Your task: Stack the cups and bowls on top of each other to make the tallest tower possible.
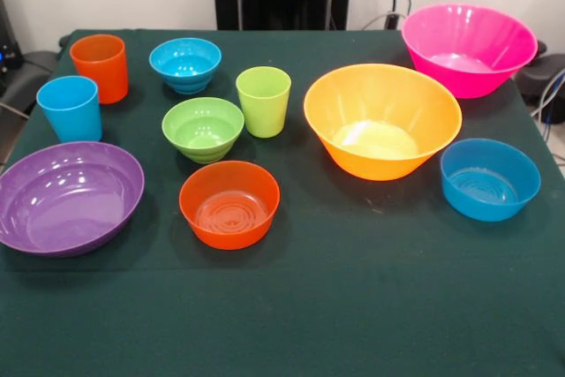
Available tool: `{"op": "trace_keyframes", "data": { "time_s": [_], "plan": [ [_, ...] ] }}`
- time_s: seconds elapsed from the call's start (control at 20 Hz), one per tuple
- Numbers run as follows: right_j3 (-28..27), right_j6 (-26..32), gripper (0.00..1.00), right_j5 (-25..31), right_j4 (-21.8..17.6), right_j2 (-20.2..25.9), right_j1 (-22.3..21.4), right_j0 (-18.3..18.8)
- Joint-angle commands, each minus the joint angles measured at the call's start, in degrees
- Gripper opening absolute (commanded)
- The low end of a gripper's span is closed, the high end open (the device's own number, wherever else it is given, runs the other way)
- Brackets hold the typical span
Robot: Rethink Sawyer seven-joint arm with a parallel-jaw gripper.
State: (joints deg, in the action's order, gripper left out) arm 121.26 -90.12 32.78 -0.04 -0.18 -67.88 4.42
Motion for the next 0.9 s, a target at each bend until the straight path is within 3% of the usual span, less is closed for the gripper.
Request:
{"op": "trace_keyframes", "data": {
  "time_s": [0.05, 0.9],
  "plan": [
    [-3.7, -5.3, 1.0, -0.7, -3.0, 2.2, 6.4, 1.6],
    [-9.5, -3.3, 1.0, -2.8, -4.1, 3.2, 14.4, 5.5]
  ]
}}
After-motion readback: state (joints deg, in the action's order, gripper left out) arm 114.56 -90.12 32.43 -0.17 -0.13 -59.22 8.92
